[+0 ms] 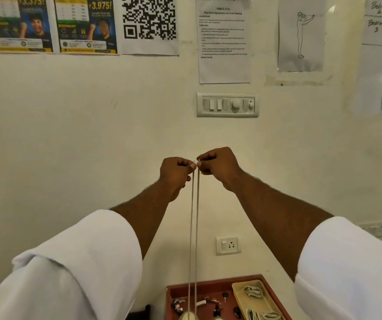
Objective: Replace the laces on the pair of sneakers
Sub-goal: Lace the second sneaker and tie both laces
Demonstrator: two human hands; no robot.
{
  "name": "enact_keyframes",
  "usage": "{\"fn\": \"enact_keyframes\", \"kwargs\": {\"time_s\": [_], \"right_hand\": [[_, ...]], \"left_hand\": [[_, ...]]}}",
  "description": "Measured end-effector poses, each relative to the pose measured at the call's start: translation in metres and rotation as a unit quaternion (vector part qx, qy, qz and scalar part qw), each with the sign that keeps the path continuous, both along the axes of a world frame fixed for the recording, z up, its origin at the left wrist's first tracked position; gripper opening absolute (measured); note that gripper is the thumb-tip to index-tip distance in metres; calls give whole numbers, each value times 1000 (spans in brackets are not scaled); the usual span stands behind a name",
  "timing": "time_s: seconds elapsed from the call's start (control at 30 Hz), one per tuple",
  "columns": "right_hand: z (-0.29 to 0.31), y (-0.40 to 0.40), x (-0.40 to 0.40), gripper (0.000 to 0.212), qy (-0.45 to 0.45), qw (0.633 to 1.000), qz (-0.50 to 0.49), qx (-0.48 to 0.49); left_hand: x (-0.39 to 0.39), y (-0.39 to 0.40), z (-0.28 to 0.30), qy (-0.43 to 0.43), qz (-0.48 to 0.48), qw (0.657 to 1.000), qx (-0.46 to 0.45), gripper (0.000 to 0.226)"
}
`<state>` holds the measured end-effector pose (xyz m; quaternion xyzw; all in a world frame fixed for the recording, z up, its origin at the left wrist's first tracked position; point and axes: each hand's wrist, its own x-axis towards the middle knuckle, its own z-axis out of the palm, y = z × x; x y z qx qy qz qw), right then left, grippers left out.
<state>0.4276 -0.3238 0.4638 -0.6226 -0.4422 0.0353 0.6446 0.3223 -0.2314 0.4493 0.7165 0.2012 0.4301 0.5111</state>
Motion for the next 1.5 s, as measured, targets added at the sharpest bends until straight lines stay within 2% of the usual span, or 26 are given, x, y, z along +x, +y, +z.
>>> {"fn": "enact_keyframes", "kwargs": {"time_s": [0.13,0.23,0.33,0.43,0.53,0.63,0.9,1.03,1.13,1.2,1.3,1.5], "right_hand": [[-2,-17,-16,10,23,1000,21,-3],[-13,-41,-38,10,59,996,59,-11],[-37,-72,-62,11,101,989,101,-36],[-73,-95,-81,12,151,978,126,-64],[-120,-101,-88,14,195,969,123,-86],[-179,-92,-87,17,223,961,93,-132],[-320,-44,-49,20,250,951,-1,-182],[-379,-14,-23,26,242,938,-7,-248],[-416,10,-6,26,233,930,-2,-285],[-432,23,2,22,219,927,11,-305],[-450,40,14,18,183,924,29,-334],[-477,54,23,32,165,919,31,-356]], "left_hand": [[-18,-16,0,4,-12,1000,-8,22],[-43,-33,-14,17,-38,999,-29,9],[-77,-53,-44,23,-83,994,-66,4],[-108,-74,-81,37,-118,986,-110,8],[-125,-80,-126,100,-151,977,-116,19],[-128,-69,-179,210,-181,952,-127,14],[-91,-4,-322,357,-91,907,-202,15],[-58,19,-392,362,3,909,-207,8],[-30,28,-436,367,36,912,-182,9],[-18,32,-457,371,46,914,-157,5],[-6,39,-480,376,37,911,-167,16],[11,48,-487,439,26,891,-115,29]]}}
